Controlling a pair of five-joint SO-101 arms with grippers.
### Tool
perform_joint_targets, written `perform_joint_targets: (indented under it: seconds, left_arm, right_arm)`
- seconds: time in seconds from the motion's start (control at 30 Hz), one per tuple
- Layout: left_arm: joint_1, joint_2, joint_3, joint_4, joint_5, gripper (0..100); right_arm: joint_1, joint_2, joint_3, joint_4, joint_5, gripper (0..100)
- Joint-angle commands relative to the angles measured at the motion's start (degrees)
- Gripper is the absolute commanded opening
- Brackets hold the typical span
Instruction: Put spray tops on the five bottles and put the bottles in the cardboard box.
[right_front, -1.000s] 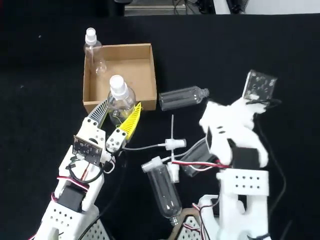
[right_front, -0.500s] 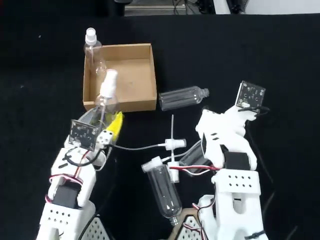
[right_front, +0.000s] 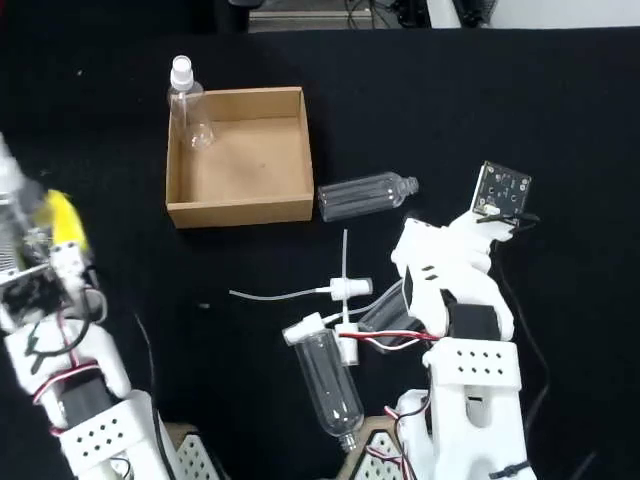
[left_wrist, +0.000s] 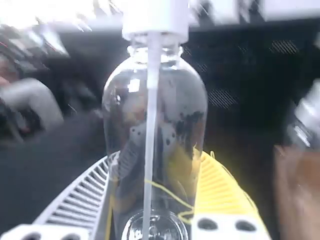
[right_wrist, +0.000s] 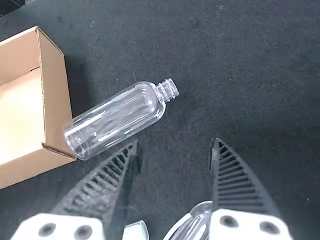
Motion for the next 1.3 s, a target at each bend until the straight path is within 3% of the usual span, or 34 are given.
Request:
perform_joint_targets:
  seconds: [0.0,0.2,0.53,0.9,1.17,1.27]
  left_arm:
    - [-3.03,-0.44,1.19,-12.66,0.53,3]
    - [-3.12,-0.44,1.01,-23.12,0.53,3]
    - [-3.12,1.23,-3.82,-21.19,0.18,3]
    - [-6.64,39.21,-24.04,-22.07,0.44,3]
    - [-9.54,60.92,-18.07,-50.2,0.53,3]
    - [-9.54,69.89,-18.51,-53.27,0.53,3]
  right_arm:
    - [0.79,-1.19,-0.22,-1.41,-0.18,20.1]
    - [0.79,-1.01,-0.22,-1.23,-0.18,20.1]
    - [0.79,-0.92,-0.13,-1.23,-0.18,20.1]
    - [0.79,-0.92,-0.13,-1.23,-0.18,20.1]
    - [0.79,-0.92,-0.13,-1.23,-0.18,20.1]
    - [0.79,-0.92,-0.13,-1.23,-0.18,20.1]
